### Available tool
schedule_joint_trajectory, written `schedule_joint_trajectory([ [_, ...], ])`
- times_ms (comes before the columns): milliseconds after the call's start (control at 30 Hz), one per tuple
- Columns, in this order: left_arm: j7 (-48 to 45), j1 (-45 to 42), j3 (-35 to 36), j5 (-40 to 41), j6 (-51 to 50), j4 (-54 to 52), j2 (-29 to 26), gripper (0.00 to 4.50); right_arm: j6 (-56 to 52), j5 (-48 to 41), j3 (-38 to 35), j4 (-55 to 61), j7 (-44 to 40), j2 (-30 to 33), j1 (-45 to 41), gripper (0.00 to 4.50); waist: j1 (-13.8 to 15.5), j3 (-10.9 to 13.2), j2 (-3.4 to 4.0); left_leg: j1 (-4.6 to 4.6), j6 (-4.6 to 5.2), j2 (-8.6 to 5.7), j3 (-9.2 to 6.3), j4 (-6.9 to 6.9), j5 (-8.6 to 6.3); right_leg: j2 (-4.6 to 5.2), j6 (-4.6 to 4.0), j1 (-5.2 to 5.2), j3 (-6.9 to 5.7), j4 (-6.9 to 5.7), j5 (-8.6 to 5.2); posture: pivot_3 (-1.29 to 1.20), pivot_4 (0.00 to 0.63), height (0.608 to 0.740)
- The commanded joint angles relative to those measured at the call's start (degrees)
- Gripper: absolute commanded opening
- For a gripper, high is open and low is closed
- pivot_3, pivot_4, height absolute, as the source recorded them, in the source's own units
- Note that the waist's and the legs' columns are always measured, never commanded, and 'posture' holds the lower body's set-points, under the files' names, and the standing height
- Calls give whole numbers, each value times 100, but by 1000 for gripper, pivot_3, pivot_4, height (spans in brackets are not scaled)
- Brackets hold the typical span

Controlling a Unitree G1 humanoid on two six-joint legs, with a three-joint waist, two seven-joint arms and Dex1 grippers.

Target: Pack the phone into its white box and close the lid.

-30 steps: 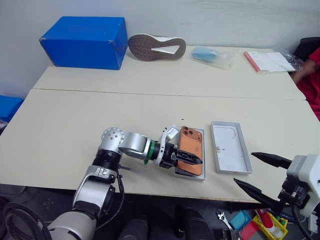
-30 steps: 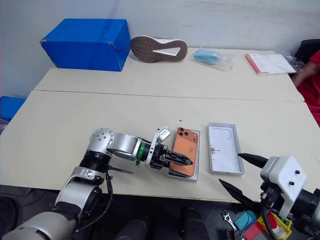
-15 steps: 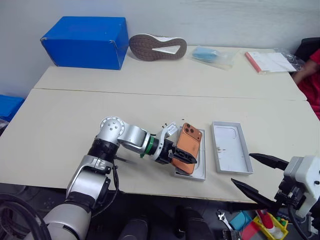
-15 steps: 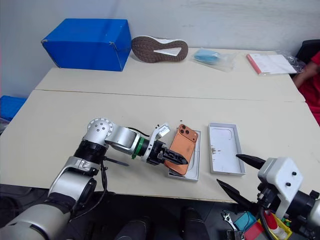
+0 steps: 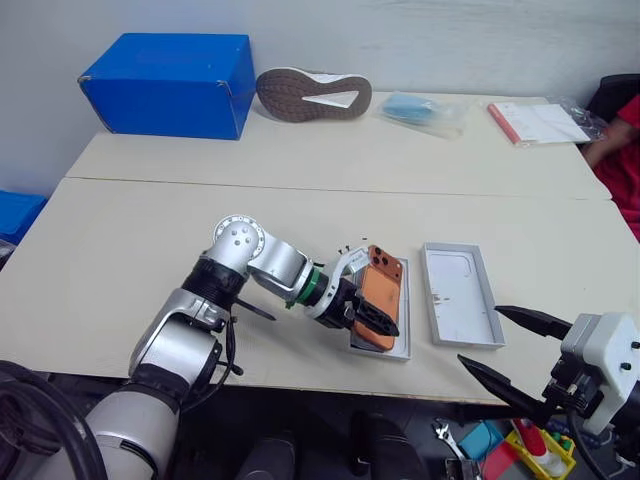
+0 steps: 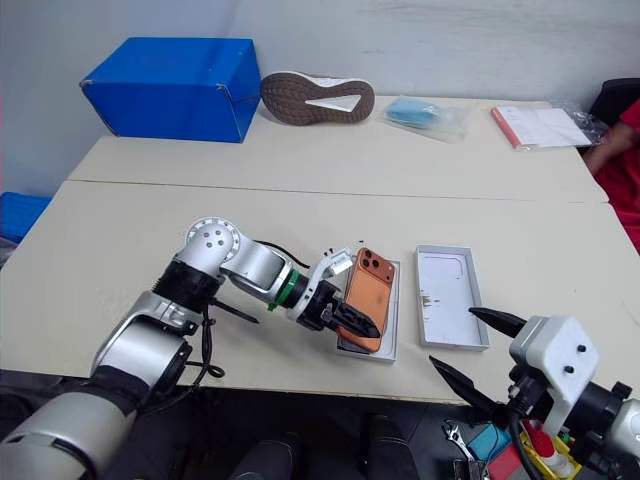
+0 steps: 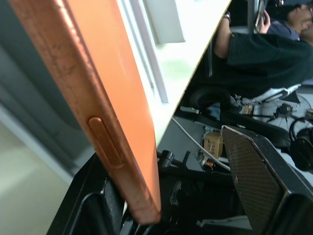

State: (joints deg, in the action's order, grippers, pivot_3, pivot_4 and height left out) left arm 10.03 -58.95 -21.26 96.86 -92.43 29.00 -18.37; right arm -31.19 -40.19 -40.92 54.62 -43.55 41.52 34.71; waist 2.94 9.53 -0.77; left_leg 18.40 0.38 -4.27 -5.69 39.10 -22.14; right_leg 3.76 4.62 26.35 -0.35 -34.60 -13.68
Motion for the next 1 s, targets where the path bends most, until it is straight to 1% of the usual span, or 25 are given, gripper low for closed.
schedule_joint_trajectory([
  [33, -297, -212, -410, 354, -7, -224, -236, 3023, 149, 22, -47, 123, -50, 5, 27, 4500, -5, 0, 0, -1, 0, 0, 0, 0, 0, 0, 0, 0, 1, -1, 0, 0, 150, 740],
  [133, -329, -260, -421, 571, -7, -107, -156, 3023, 151, 29, -29, 98, -71, 41, -10, 4500, -1, 0, 0, -1, 0, 0, 0, 0, 0, -1, 0, 0, 2, -1, 0, 0, 150, 740],
  [233, -235, -340, -534, 668, -7, -13, -193, 3023, 136, 14, -2, 43, -81, 83, -106, 4500, 7, 0, 0, 1, 1, -1, 0, 0, 1, -1, 0, 0, 3, 2, 0, 0, 150, 740],
  [367, -316, -413, -833, 845, -7, 42, -415, 3023, 141, 30, 59, 18, -117, 101, -156, 4500, -3, 0, 0, 0, 1, -1, 0, 0, 1, -2, 0, 0, 4, 1, 0, 0, 150, 740],
  [467, -400, -451, -989, 774, -7, -46, -617, 3023, 139, 32, 102, -11, -123, 116, -214, 4500, -18, 0, 0, -1, 1, 0, 0, 0, 1, -5, 0, 1, 8, -1, 0, 0, 150, 740],
  [567, -473, -471, -1056, 721, -7, -59, -785, 3023, 140, 39, 136, -34, -130, 109, -255, 4500, -15, 0, 0, -1, 0, 0, 0, 0, 1, -8, 0, 1, 13, -2, 0, 0, 150, 740],
  [733, -754, -574, -1129, 870, -7, -206, -1020, 3023, 180, 125, 234, -64, -147, 91, -286, 4500, -12, 0, 0, 0, 0, 0, 0, 0, 1, -9, 0, 1, 14, 0, 0, 0, 150, 740],
  [800, -856, -605, -969, 753, -7, -144, -1018, 3023, 183, 127, 245, -72, -141, 101, -310, 4500, -1, 0, 0, 0, 1, 0, 0, 0, 2, -9, 0, 1, 14, 0, 0, 0, 150, 740],
  [900, -1225, -484, -455, 236, -7, -311, -1024, 3023, 188, 133, 233, -74, -151, 108, -317, 4500, -6, 0, 0, 0, 1, -2, 0, 0, 2, -10, 0, 1, 14, 1, 0, 0, 150, 740],
  [933, -1495, -376, -299, 56, -7, -503, -1126, 3023, 180, 128, 234, -59, -145, 110, -316, 4500, -6, 0, 0, 1, 1, -1, 0, 0, 2, -11, 0, 2, 13, 2, 0, 0, 150, 740],
  [1000, -2246, -101, -205, -431, -7, -1165, -1466, 3023, 164, 95, 198, -44, -160, 123, -308, 4500, -66, 0, 1, 0, 1, 0, 3, -1, 2, -14, -1, 5, 16, -1, 0, 0, 150, 740],
])
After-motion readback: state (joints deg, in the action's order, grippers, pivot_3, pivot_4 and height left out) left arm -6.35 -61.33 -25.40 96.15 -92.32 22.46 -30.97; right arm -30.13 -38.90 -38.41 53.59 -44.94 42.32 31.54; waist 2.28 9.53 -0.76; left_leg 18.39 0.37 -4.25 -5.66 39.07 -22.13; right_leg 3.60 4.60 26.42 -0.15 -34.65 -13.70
